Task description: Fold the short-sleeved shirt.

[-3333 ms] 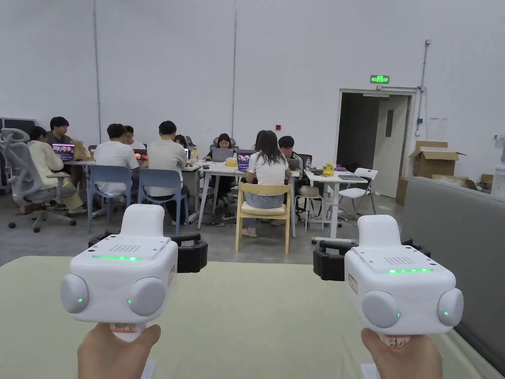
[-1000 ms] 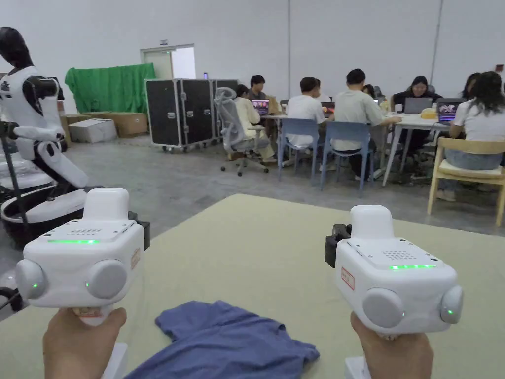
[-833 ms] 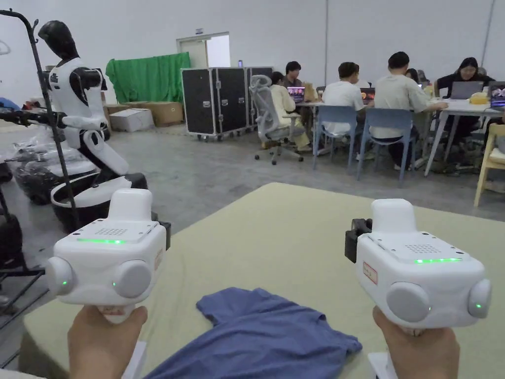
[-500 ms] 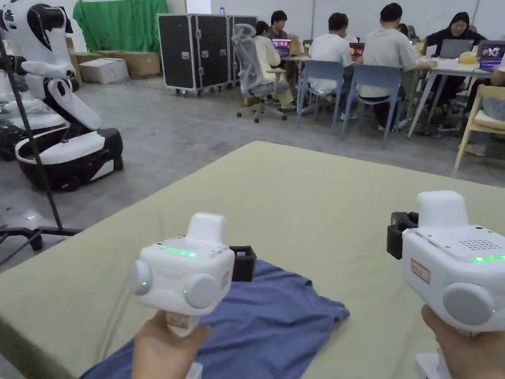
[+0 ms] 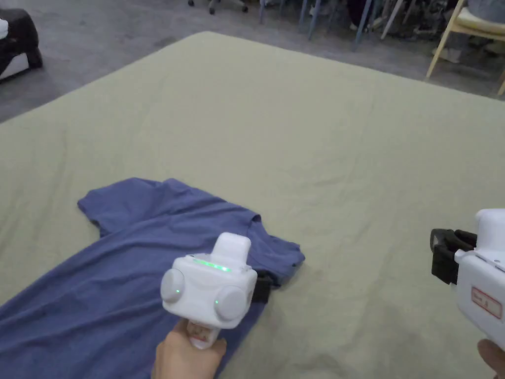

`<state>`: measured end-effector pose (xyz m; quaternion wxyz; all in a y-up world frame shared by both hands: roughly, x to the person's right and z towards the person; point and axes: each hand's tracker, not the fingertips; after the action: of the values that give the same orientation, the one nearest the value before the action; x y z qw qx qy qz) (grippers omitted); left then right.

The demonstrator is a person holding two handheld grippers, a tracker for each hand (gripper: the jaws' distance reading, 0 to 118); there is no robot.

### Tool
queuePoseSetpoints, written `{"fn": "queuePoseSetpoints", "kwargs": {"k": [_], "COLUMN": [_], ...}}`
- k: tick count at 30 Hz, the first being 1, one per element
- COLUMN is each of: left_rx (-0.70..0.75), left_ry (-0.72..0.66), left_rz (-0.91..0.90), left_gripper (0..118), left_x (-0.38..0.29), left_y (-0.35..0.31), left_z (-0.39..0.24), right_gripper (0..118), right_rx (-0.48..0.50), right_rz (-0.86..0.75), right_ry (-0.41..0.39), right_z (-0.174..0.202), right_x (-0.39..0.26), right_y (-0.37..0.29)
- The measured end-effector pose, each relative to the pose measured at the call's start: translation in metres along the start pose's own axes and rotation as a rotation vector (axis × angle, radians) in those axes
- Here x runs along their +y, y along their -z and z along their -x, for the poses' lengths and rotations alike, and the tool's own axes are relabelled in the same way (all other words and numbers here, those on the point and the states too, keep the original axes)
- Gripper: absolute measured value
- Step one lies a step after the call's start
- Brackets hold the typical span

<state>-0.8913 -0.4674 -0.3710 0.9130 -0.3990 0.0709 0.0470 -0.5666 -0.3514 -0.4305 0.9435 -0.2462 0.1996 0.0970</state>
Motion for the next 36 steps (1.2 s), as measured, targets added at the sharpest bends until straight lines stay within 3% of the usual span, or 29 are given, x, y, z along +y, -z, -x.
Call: {"fn": "queuePoseSetpoints", "kwargs": {"k": [1,2,3,5,9,11,14,19,25,30,36], "left_rx": [-0.001,0.018,0.037,-0.071,-0.02,-0.115,-0.037,-0.267,-0.639,-1.05,-1.222], "left_ry": [-0.032,-0.073,-0.161,-0.211,-0.092,-0.123,0.016,0.134,0.468,0.784,1.373], "left_rz": [-0.029,-0.045,-0.063,0.045,0.058,0.008,-0.118,-0.152,-0.145,-0.014,0.257], "left_gripper": [25,1,1,1,1,1,1,1,1,1,1], "left_x": [0.0,0.001,0.001,0.002,0.016,0.028,0.05,0.079,0.076,0.017,-0.109], "left_y": [-0.004,-0.006,-0.006,-0.001,-0.007,-0.026,-0.058,-0.078,-0.104,-0.15,-0.191], "left_z": [0.01,0.019,0.033,0.049,0.036,0.028,-0.014,-0.124,-0.351,-0.52,-0.593], "right_gripper": [3,3,3,3,3,3,3,3,3,3,3], "right_rx": [0.004,0.012,0.023,0.042,0.029,0.016,-0.028,-0.154,-0.392,-0.571,-0.611], "right_rz": [0.009,0.016,0.029,0.039,0.054,0.043,0.012,-0.052,-0.11,-0.112,-0.111], "right_ry": [0.016,0.026,0.041,0.091,0.129,0.146,0.156,0.148,0.194,0.219,0.286], "right_z": [-0.002,-0.003,-0.005,-0.011,-0.028,-0.042,-0.07,-0.12,-0.192,-0.237,-0.26], "right_x": [-0.006,-0.012,-0.018,-0.029,-0.043,-0.046,-0.048,-0.054,-0.067,-0.084,-0.111], "right_y": [0.003,0.004,0.004,0.002,-0.011,-0.029,-0.066,-0.157,-0.281,-0.358,-0.38]}}
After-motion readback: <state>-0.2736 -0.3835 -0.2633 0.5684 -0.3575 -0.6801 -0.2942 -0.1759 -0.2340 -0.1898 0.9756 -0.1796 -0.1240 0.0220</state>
